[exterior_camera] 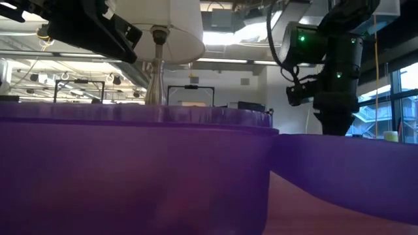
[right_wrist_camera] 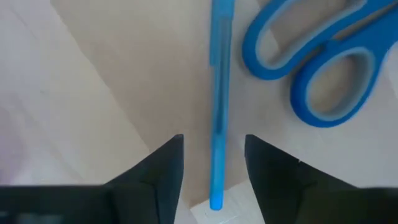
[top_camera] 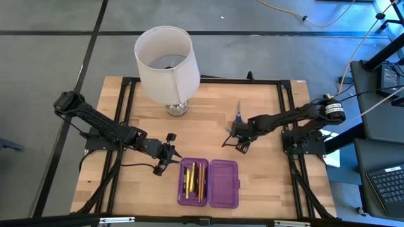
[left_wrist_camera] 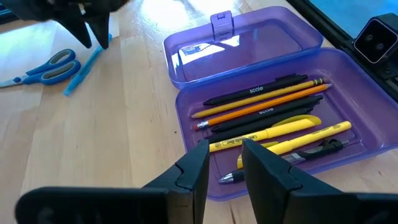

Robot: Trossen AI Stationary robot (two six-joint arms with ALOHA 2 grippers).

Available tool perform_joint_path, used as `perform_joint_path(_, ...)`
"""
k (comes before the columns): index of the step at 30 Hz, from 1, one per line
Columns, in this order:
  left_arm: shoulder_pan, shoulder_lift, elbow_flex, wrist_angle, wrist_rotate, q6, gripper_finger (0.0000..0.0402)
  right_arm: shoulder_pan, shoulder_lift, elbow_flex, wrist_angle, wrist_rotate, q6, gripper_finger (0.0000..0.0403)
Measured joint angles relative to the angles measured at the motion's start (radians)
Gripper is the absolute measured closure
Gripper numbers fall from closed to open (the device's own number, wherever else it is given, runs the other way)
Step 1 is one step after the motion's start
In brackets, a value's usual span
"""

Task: Pick & place school supplies into a supply box
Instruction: Put the blue pen into the violet supply box

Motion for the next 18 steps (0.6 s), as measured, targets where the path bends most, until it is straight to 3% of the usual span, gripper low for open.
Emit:
perform_joint_path(9,0.000,-0.011,0.000,0.040,0.013,-0.037,0.0313,0.001,0.078,0.006,-0.004,-0.001,0.012,0.0256)
perform_joint_path(13,-0.006,-0.113,-0.044,0.082,0.088,-0.052,0.0313,0.001,0.075,0.004,0.002,-0.005,0.007,0.0290)
perform_joint_path(18,-0.043,-0.286,-0.210,0.332,0.020,-0.089,0.0313,0.001,0.076,0.003,0.002,-0.001,0.001,0.0336)
